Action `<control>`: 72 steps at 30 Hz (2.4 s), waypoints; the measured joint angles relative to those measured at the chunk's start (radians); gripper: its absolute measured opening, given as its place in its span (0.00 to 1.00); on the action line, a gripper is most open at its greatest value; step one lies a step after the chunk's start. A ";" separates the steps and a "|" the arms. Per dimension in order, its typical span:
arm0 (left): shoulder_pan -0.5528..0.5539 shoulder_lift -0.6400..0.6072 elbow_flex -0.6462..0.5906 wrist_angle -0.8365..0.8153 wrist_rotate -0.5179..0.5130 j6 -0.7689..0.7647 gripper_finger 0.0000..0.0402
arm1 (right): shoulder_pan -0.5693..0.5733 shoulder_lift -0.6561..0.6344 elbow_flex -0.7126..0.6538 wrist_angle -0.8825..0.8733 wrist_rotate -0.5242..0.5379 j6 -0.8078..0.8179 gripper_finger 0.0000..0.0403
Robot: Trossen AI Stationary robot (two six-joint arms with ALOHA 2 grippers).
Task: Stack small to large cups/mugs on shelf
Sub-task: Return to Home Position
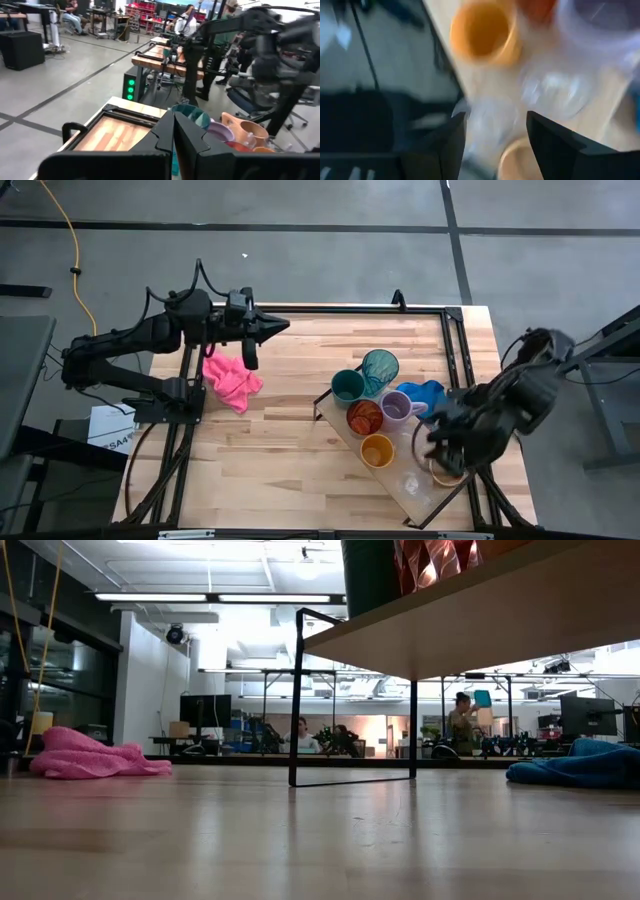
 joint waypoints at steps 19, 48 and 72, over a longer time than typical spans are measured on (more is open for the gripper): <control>0.000 -0.107 0.000 -0.018 0.046 -0.079 0.00 | -0.048 -0.438 -0.133 -0.209 0.637 -0.158 0.05; 0.000 -0.107 0.000 -0.037 0.045 -0.177 0.00 | -0.048 -0.956 -0.856 0.636 0.687 -0.493 0.00; 0.000 -0.106 0.000 -0.036 0.070 -0.208 0.00 | -0.793 -0.779 -0.806 1.069 -0.171 -0.926 0.00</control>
